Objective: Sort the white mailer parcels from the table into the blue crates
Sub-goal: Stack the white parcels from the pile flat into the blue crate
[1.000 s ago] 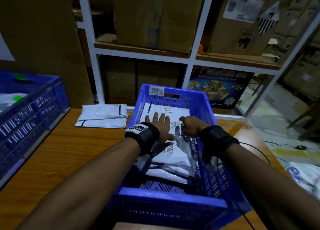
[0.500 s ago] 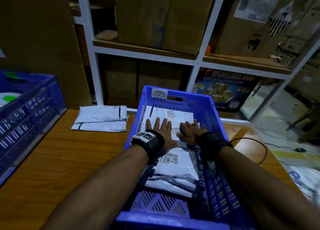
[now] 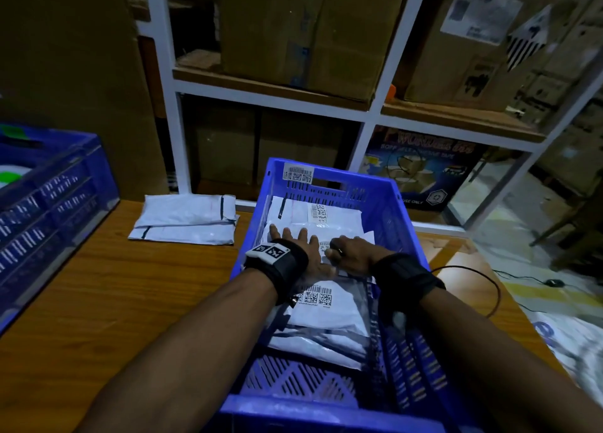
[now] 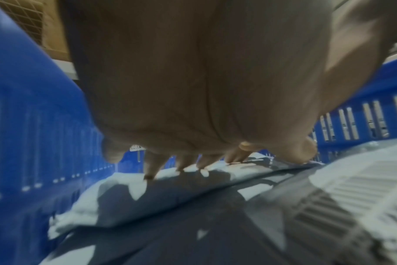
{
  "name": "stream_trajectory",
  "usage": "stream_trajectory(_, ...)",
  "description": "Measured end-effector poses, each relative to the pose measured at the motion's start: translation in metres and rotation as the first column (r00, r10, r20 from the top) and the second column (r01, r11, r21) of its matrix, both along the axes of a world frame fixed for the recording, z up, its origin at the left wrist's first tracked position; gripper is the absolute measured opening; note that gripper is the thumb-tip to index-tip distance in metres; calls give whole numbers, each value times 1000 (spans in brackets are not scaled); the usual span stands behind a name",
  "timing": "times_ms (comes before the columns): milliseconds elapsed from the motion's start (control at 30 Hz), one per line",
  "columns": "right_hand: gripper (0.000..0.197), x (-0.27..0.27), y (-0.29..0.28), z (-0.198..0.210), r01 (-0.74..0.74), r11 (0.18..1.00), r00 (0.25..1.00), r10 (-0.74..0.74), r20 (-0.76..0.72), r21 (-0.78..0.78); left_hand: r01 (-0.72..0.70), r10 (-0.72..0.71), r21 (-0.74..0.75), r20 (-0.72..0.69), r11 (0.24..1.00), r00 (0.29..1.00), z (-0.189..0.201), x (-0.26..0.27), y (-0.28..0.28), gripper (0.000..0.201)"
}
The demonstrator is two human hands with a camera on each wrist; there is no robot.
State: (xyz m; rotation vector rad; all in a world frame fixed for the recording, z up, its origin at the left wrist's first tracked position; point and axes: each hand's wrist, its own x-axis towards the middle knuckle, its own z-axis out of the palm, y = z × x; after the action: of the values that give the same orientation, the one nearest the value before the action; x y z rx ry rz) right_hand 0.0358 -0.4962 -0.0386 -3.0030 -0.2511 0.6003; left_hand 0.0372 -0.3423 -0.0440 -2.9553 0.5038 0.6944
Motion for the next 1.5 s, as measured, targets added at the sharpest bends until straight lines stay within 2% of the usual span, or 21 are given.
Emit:
stream_trajectory(67, 29, -1, 1, -2, -16, 1000, 1000, 16, 0, -4, -7, 7, 7, -4, 1000, 1000, 0, 0, 0, 104)
stream_trajectory(267, 39, 1, 0, -16, 14, 1000, 1000, -14, 0, 17, 13, -13, 31, -7, 999, 1000, 2, -2, 0, 99)
stream_trajectory(467, 39, -1, 2, -17, 30, 999, 999, -31, 17, 33, 4, -4, 13, -4, 1000, 1000, 1, 0, -2, 97)
stream_trajectory(567, 42, -6, 0, -5, -23, 999, 991, 19, 130, 29, -18, 21, -58, 36, 998, 999, 8, 3, -5, 83)
stream_trajectory(633, 55, -7, -4, 6, -33, 997, 970, 15, 242, 72, -12, 29, -134, 121, 991, 992, 18, 3, -6, 68)
stream_trajectory(667, 55, -8, -5, 13, -42, 995, 955, 14, 296, 89, 0, 30, -170, 174, 985, 984, 25, 3, -7, 62)
stream_trajectory(767, 35, -14, -7, 45, -68, 994, 909, 27, 416, 83, 44, 24, -238, 278, 970, 960, 52, 1, -7, 46)
stream_trajectory(833, 32, -15, -10, 65, -101, 989, 879, 38, 476, 109, 82, 5, -254, 325, 964, 946, 74, 1, -3, 38)
stream_trajectory(900, 33, -20, -9, 85, -114, 987, 859, 40, 510, 115, 130, -25, -238, 398, 962, 917, 96, 1, 4, 40)
stream_trajectory(1100, 35, -32, 12, 127, -191, 978, 852, 119, 510, 89, 94, 37, -229, 510, 969, 859, 139, -16, 41, 45)
stream_trajectory(1333, 41, -30, 65, 145, -262, 965, 883, 235, 406, 12, -40, 114, -155, 511, 987, 852, 137, -46, 108, 45)
stream_trajectory(1500, 43, -21, 110, 179, -299, 953, 875, 293, 386, -45, -55, 109, -119, 516, 991, 849, 143, -41, 156, 48)
